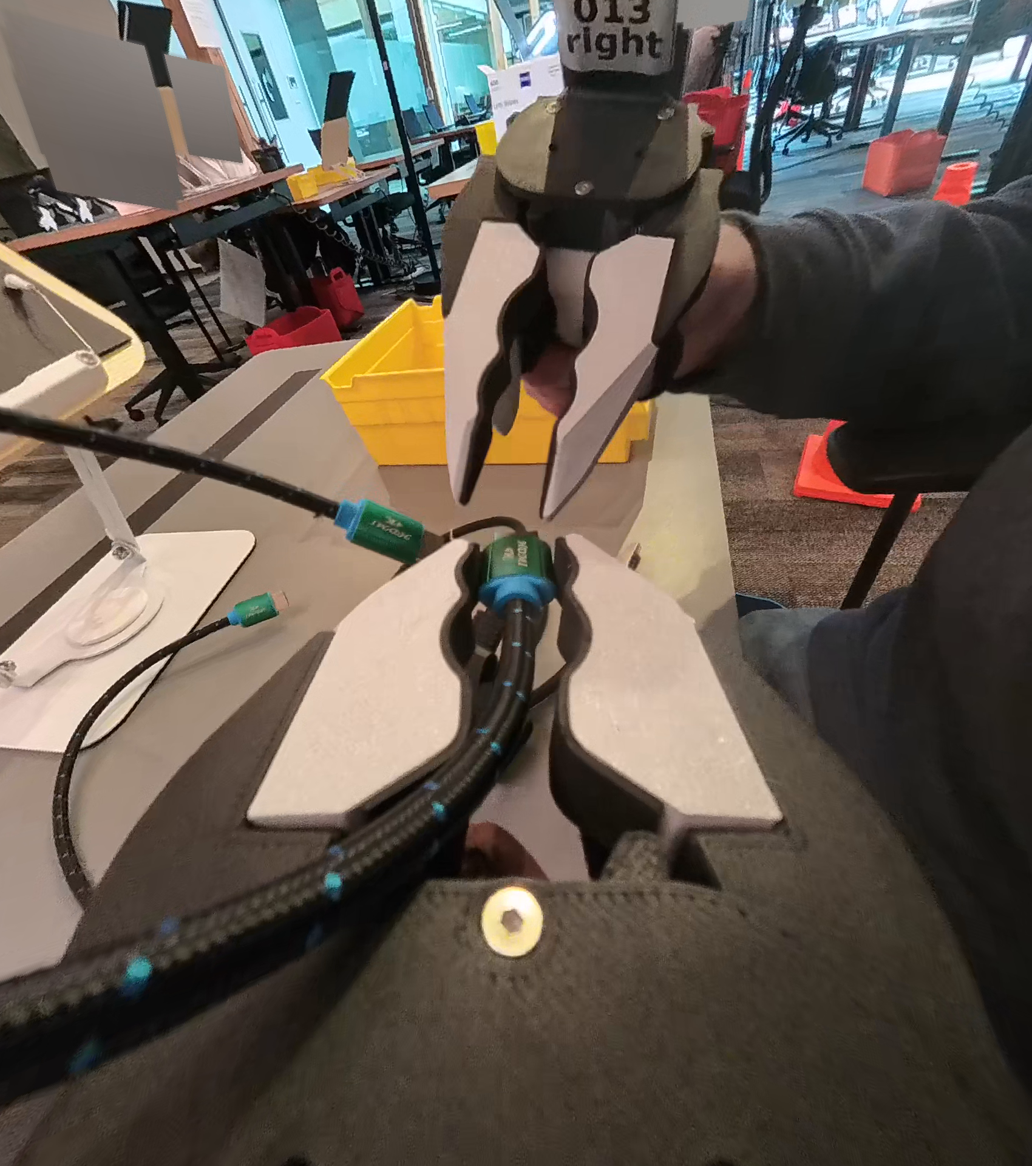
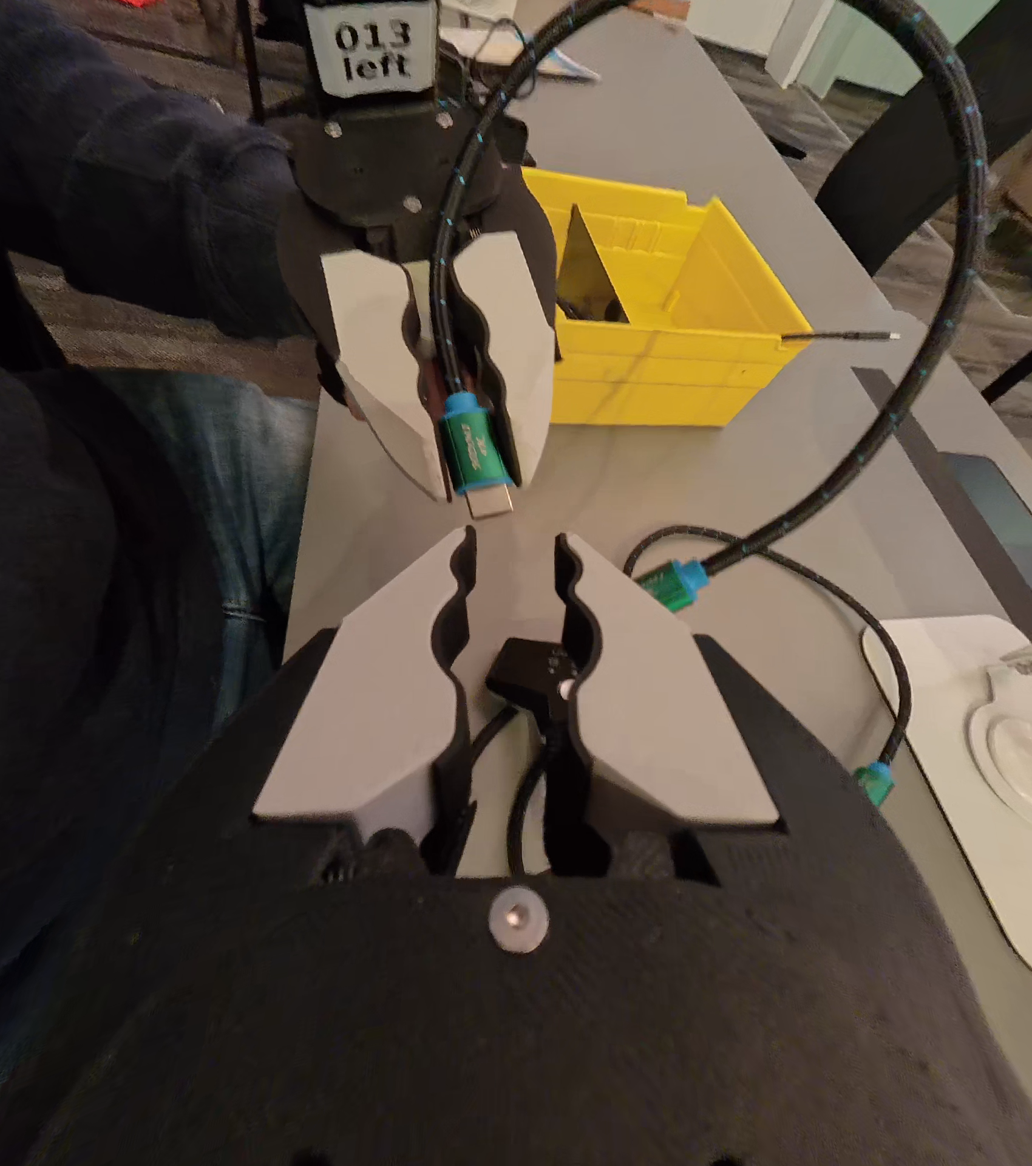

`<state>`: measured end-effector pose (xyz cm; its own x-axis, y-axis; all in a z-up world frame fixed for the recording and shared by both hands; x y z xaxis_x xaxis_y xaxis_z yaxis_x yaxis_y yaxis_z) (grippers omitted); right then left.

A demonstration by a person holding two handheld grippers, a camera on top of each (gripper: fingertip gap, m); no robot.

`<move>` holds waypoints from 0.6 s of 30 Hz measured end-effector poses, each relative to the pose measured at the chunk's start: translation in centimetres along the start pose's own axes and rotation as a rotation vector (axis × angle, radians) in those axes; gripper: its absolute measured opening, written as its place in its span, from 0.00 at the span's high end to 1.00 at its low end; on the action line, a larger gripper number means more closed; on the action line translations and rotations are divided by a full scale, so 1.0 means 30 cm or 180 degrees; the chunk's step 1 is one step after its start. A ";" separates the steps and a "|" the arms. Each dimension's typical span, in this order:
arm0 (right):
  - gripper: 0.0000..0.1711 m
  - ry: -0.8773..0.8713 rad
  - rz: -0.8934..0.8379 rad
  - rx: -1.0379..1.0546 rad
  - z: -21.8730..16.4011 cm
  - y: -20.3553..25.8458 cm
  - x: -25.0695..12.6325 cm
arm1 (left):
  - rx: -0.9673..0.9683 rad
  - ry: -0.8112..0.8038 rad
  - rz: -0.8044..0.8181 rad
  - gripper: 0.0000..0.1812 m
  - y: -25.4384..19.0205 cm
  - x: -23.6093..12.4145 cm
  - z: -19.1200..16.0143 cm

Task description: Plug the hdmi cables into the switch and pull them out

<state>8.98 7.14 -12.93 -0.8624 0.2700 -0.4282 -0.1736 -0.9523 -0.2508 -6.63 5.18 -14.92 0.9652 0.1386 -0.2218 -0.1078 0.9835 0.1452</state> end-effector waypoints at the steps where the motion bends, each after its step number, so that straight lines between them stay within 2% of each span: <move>1: 0.84 0.0078 -0.0043 0.0012 -0.014 -0.007 0.000 | -0.0001 0.0003 0.0016 0.88 0.003 -0.003 -0.002; 7: 0.77 0.0880 -0.0367 0.0061 -0.166 -0.052 0.050 | -0.0029 -0.0040 0.0098 0.88 0.020 -0.024 -0.002; 10: 0.70 0.1216 -0.0288 0.0165 -0.232 -0.053 0.092 | -0.0021 -0.0034 0.0127 0.88 0.023 -0.032 0.000; 18: 0.70 0.1783 -0.0201 0.0115 -0.335 -0.056 0.186 | -0.0011 -0.0014 0.0156 0.88 0.025 -0.040 0.000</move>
<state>9.24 11.65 -23.62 -0.4673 0.3515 -0.8112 -0.2414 -0.9334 -0.2654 -7.86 5.75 -14.56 0.9598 0.1860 -0.2102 -0.1558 0.9760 0.1523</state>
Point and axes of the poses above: each gripper's, where its closed fingertips meet, x out along the fingers, z out of its top, y = z × x across the jaws, the point moved 8 cm from there along -x, back along the fingers, and after that the axes turned 7 degrees about -z, right-handed, at the moved point
